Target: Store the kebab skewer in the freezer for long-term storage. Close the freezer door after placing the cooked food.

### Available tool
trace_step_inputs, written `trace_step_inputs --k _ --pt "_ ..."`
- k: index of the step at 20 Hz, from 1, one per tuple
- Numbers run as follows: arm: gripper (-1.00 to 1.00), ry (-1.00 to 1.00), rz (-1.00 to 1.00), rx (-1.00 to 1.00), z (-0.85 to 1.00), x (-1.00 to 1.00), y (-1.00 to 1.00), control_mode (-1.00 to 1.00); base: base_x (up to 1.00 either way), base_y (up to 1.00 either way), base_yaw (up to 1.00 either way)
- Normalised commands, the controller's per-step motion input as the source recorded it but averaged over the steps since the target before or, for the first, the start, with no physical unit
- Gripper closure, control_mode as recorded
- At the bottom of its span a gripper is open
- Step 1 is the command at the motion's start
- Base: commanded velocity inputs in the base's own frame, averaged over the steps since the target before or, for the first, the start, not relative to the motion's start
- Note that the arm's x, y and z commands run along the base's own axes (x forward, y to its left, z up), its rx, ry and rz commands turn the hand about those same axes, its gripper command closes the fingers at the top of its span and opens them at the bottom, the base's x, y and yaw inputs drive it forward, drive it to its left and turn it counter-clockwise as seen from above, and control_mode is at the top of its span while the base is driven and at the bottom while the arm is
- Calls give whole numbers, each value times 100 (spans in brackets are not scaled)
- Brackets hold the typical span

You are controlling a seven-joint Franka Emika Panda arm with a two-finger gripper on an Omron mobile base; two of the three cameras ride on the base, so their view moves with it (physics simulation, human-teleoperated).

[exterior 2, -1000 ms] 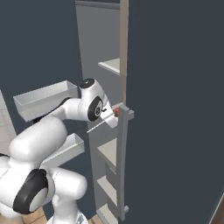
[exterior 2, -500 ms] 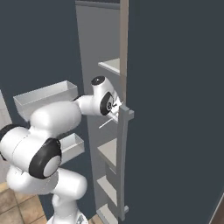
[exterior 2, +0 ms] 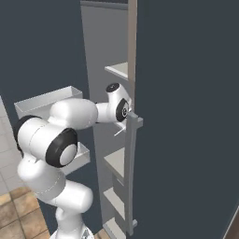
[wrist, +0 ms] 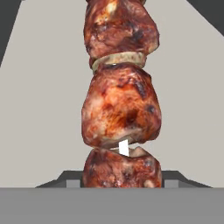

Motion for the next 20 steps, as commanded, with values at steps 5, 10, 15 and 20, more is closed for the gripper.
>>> trace_step_inputs --k 5,10,15,20 --pt "100 0 0 0 -43 32 -9 -100 0 0 0" --pt "100 0 0 0 -16 38 -17 -100 0 0 0" --pt "100 0 1 0 -1 36 -25 -100 0 0 0" --pt "100 0 5 0 -2 18 -31 -100 0 0 0"
